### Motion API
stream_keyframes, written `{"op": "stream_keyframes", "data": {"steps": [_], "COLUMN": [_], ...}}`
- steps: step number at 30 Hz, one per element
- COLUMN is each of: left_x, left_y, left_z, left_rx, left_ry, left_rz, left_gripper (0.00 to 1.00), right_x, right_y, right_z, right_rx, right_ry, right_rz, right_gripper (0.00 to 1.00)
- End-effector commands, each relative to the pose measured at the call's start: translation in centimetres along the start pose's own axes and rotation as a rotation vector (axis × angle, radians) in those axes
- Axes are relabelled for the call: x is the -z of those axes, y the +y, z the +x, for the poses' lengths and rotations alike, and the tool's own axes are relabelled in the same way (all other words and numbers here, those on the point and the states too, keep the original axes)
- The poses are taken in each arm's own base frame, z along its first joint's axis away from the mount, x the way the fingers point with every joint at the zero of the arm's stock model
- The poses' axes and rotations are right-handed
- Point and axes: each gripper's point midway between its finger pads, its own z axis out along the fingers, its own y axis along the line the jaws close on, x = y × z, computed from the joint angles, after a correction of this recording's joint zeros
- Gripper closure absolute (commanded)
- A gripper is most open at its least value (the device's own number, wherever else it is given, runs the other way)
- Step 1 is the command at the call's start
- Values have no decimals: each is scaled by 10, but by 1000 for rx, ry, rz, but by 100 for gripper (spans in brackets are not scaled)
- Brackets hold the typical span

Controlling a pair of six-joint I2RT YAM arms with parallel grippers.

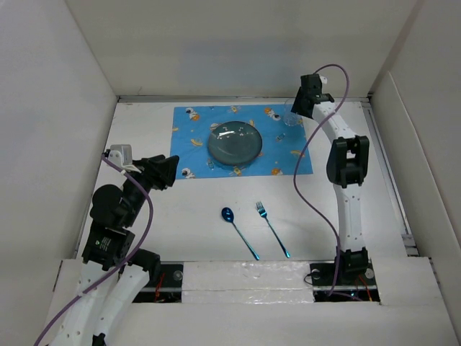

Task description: Set the dinner table for one person

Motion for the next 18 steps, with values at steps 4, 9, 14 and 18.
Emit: {"op": "stream_keyframes", "data": {"steps": [4,9,14,18], "left_x": [-1,3,3,2], "left_y": [-7,-8,-8,-7], "left_z": [-9,-13,-13,-11], "left_rx": [-5,-7,-6,-4], "left_ry": [-32,-47,-48,-40], "left_rz": [31,28,34,25], "left_gripper": [52,53,86,97], "right_x": [136,271,346,383], "right_y": [23,43,78,73], "right_z": [-110,-75,73,224], "right_rx": [-77,-44,43,140], "right_ry": [-261,-401,-281,-108], "right_rz": [-209,-423,-765,-842], "right_gripper": [36,71,100,97]}}
